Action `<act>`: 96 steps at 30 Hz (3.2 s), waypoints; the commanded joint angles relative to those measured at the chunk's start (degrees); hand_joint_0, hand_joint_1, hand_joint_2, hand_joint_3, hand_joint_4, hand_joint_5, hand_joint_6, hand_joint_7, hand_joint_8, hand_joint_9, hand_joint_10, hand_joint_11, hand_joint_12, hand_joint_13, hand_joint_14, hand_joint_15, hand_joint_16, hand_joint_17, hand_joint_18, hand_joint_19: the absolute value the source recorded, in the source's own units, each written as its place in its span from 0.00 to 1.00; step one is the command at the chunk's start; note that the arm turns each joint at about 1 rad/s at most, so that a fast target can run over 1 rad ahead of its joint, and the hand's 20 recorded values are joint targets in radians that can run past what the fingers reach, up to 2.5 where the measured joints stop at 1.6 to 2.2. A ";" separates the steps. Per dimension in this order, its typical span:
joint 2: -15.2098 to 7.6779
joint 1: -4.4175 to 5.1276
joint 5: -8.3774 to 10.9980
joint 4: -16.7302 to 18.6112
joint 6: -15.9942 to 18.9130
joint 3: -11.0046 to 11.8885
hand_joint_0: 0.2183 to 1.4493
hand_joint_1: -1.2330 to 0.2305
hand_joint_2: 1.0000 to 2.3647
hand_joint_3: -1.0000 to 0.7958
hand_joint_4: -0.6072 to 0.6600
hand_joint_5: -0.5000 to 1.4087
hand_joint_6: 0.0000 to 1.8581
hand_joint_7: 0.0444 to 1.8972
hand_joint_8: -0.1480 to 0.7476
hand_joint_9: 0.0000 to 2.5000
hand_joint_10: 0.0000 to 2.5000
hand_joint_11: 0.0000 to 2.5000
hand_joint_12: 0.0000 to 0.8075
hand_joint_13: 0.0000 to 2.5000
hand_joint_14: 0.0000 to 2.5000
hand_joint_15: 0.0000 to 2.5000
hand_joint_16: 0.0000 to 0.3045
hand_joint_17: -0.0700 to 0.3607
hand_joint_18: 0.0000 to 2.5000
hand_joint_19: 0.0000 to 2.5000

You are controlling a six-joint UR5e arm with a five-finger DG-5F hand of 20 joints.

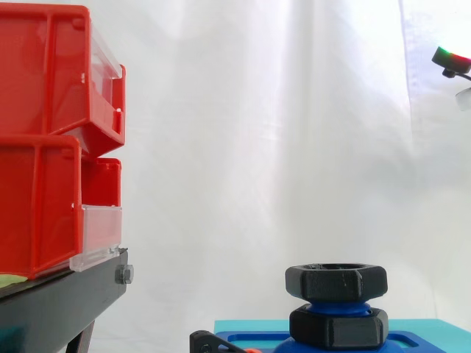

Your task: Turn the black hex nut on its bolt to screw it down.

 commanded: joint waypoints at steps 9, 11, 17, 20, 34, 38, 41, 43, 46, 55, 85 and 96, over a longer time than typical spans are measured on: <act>0.00 0.00 0.00 0.00 -0.01 -0.02 0.29 0.51 0.00 0.28 0.62 0.17 0.27 0.33 0.47 0.28 0.00 0.10 0.42 0.18 0.00 0.04 0.18 0.45 0.19 0.19; 0.00 0.18 0.00 0.00 -0.01 0.07 0.29 0.51 0.00 0.28 0.62 0.17 0.27 0.33 0.47 0.28 0.00 0.10 0.42 0.18 0.00 0.04 0.18 0.45 0.19 0.19; 0.00 -0.09 0.00 0.00 -0.01 -0.02 0.29 0.51 0.00 0.28 0.62 0.17 0.27 0.33 0.47 0.28 0.00 0.10 0.42 0.18 0.00 0.04 0.18 0.45 0.18 0.19; 0.00 0.18 0.00 0.00 -0.01 0.07 0.29 0.51 0.00 0.28 0.62 0.17 0.27 0.33 0.47 0.28 0.00 0.10 0.42 0.18 0.00 0.04 0.18 0.45 0.18 0.19; -5.54 3.52 -7.11 11.25 -19.17 1.04 0.28 0.49 0.00 0.28 0.60 0.14 0.27 0.32 0.46 0.20 0.00 0.08 0.42 0.13 0.00 0.01 0.15 0.40 0.12 0.12; -7.03 4.57 -7.20 14.33 -24.79 2.18 0.26 0.47 0.00 0.28 0.58 0.12 0.27 0.30 0.43 0.13 0.00 0.03 0.37 0.09 0.00 0.00 0.13 0.38 0.08 0.04; -7.82 5.36 -7.20 14.77 -28.31 2.71 0.26 0.47 0.00 0.28 0.57 0.12 0.27 0.29 0.42 0.11 0.00 0.00 0.36 0.07 0.00 0.00 0.13 0.37 0.07 0.02; -7.82 6.24 -7.11 14.94 -30.86 2.71 0.26 0.47 0.00 0.28 0.57 0.12 0.27 0.28 0.42 0.11 0.00 0.00 0.37 0.07 0.00 0.00 0.13 0.38 0.06 0.02; -7.91 6.94 -6.94 15.03 -33.32 2.71 0.26 0.48 0.00 0.28 0.57 0.12 0.27 0.27 0.42 0.11 0.00 0.00 0.37 0.06 0.00 0.00 0.13 0.37 0.06 0.02; -15.12 8.26 -5.01 11.95 -42.19 8.33 0.27 0.50 0.00 0.28 0.57 0.12 0.27 0.27 0.42 0.11 0.00 0.00 0.37 0.07 0.00 0.00 0.13 0.37 0.07 0.03; -21.53 13.97 -4.30 15.20 -63.29 13.25 0.28 0.51 0.00 0.28 0.64 0.16 0.27 0.36 0.46 0.14 0.00 0.02 0.40 0.08 0.00 0.00 0.15 0.40 0.09 0.07; -25.23 14.77 -4.21 18.54 -68.03 13.69 0.28 0.51 0.00 0.28 0.66 0.17 0.27 0.40 0.46 0.15 0.00 0.02 0.39 0.07 0.00 0.00 0.14 0.39 0.08 0.03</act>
